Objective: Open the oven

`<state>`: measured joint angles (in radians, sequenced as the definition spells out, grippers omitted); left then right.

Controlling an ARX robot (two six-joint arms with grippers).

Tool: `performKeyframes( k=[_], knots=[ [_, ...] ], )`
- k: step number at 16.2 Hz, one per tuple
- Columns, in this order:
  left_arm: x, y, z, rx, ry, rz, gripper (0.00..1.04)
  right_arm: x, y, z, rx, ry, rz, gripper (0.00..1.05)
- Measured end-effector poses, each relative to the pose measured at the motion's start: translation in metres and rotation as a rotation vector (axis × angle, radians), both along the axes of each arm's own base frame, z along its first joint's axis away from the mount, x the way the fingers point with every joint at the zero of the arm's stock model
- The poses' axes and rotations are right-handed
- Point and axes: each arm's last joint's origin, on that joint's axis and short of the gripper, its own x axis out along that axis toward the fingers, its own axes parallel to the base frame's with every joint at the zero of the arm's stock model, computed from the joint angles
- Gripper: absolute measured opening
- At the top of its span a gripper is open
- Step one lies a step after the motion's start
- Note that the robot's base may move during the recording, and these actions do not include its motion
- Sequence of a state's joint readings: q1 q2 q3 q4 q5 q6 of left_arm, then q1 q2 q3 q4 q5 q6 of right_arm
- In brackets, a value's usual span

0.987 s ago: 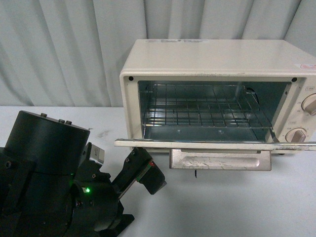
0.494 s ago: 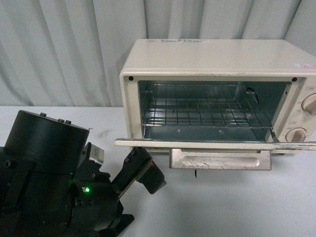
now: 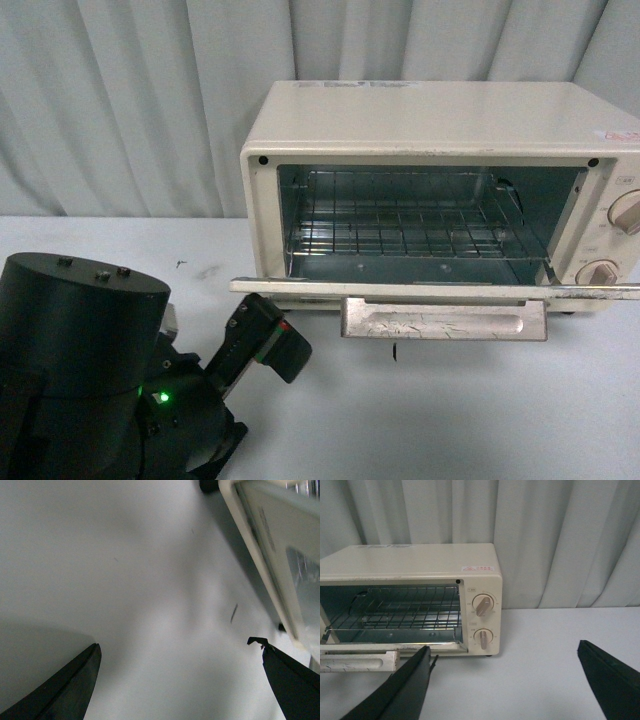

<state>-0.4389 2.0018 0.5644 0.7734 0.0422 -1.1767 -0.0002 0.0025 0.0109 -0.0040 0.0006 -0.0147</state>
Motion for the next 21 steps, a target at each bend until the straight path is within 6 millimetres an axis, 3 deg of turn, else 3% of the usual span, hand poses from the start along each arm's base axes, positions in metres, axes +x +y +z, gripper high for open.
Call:
performKeyframes(
  k=[1, 13, 16, 21],
  knots=[
    [-0.002, 0.004, 0.0, 0.004, -0.001, 0.047, 0.98, 0.0, 0.0, 0.0, 0.0, 0.0, 0.0, 1.0],
    [-0.046, 0.044, 0.047, -0.07, -0.028, -0.096, 0.98, 0.0, 0.0, 0.0, 0.0, 0.0, 0.001, 0.98],
    [-0.056, 0.057, 0.069, -0.041, -0.102, -0.138, 0.98, 0.0, 0.0, 0.0, 0.0, 0.0, 0.0, 0.98],
    [-0.087, 0.096, 0.112, 0.127, -0.263, -0.094, 0.98, 0.0, 0.0, 0.0, 0.0, 0.0, 0.001, 0.98]
  ],
)
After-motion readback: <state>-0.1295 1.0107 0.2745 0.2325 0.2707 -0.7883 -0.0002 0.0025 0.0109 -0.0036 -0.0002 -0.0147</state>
